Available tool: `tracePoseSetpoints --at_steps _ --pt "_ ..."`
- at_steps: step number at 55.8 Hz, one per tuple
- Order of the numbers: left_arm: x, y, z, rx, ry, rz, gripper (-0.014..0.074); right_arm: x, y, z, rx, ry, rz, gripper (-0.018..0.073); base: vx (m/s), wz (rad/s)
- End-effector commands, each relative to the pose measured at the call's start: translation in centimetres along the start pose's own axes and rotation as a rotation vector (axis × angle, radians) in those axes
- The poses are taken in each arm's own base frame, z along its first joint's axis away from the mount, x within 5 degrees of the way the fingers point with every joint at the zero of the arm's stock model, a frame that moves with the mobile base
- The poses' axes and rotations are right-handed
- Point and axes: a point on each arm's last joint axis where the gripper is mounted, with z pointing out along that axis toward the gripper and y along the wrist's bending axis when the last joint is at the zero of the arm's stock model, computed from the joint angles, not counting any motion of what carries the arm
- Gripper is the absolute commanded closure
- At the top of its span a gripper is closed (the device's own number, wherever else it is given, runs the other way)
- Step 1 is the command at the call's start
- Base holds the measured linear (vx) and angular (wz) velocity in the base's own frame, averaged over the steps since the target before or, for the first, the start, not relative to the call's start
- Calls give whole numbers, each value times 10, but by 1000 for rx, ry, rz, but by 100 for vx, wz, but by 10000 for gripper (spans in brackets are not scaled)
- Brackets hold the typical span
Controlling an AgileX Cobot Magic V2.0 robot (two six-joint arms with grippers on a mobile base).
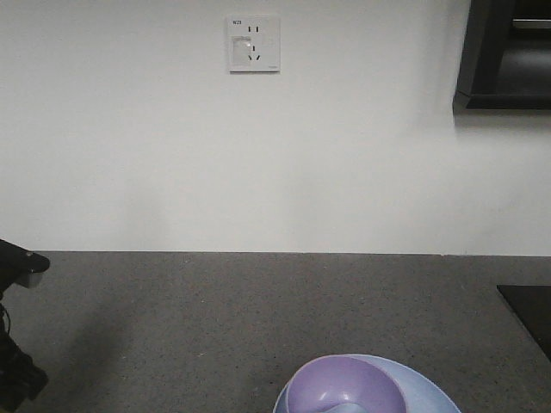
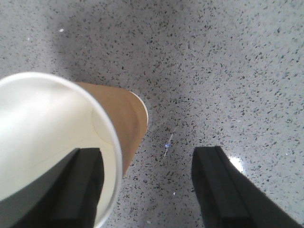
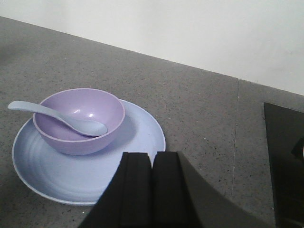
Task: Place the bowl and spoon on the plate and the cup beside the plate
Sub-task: 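Move the left gripper to the brown paper cup, then grasp the brown paper cup with the left gripper and lift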
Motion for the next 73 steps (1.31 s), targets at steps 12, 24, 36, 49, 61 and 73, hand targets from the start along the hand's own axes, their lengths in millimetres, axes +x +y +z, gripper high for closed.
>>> tracePoseSetpoints --at_steps 12,24,36,49,61,73 --pt "1 2 -11 -20 -79 61 469 -14 -3 -3 20 -89 -3 568 0 0" --pt "-1 2 -12 -24 -101 102 604 -14 -2 -3 19 -88 -1 568 0 0" --pt "-4 -9 -41 37 -206 210 600 -14 -2 -3 19 -88 -1 568 0 0" --pt "-20 -48 -91 184 -404 425 599 -14 -3 -3 20 -88 -3 568 0 0" --pt "-44 -92 -102 251 -442 547 599 -14 -3 -3 20 -88 -3 568 0 0" --pt "-70 -137 -91 299 -421 631 598 -14 -3 -3 20 -88 -3 568 0 0"
